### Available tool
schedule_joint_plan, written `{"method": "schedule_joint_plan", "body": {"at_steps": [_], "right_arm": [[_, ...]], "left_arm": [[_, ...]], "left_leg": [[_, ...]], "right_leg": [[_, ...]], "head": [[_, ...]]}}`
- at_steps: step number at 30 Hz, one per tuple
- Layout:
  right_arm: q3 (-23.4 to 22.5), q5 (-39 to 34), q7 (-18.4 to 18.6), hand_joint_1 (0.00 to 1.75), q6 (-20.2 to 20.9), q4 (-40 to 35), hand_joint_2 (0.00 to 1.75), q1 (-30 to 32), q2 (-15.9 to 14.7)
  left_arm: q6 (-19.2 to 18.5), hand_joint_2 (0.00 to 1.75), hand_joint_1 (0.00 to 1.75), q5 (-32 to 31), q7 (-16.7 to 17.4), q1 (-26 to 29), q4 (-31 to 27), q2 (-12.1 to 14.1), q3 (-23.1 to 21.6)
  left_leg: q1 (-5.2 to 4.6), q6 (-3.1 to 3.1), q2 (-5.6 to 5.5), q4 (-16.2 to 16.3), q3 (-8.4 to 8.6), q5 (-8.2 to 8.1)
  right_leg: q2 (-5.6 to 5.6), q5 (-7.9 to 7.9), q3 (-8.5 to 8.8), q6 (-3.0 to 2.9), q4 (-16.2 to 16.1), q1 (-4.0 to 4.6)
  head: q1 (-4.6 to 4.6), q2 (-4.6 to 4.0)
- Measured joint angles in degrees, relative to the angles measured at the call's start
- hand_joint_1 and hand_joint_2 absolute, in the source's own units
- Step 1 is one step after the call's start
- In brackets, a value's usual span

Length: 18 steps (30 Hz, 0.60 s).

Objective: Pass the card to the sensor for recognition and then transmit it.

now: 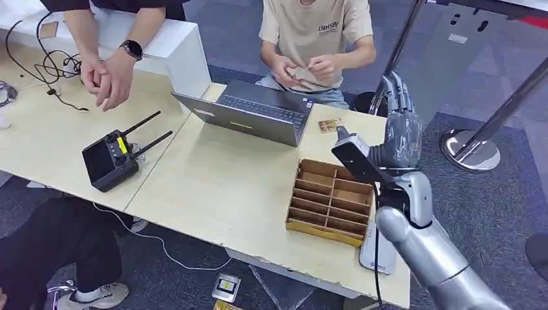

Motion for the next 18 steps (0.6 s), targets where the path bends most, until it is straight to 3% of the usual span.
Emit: {"method": "schedule_joint_plan", "body": {"at_steps": [9,10,18], "right_arm": [[-2.36,-2.89,0.87,0.00,2.10,-12.09,0.00,7.89,-1.38],[-2.58,-3.94,0.74,0.00,2.38,-13.38,1.75,8.80,-1.53],[-4.59,-8.13,-0.09,0.00,3.82,-20.30,1.75,14.36,-2.03]], "left_arm": [[0.52,0.00,0.00,0.94,0.07,0.10,0.02,0.13,0.09],[0.52,0.00,0.00,1.01,0.04,0.09,0.02,0.15,0.11],[0.66,0.00,0.00,1.09,0.11,0.10,0.02,0.22,0.15]], "left_leg": [[0.00,0.00,0.01,0.00,0.00,0.00],[0.00,0.00,0.01,0.00,-0.01,0.00],[0.00,0.00,0.01,0.00,-0.02,0.00]], "right_leg": [[0.00,0.00,0.00,0.00,0.00,0.00],[0.00,0.00,0.00,0.00,0.00,0.00],[0.00,-0.01,-0.02,-0.01,0.00,0.00]], "head": [[-0.02,0.00],[0.00,0.00],[0.00,0.00]]}}
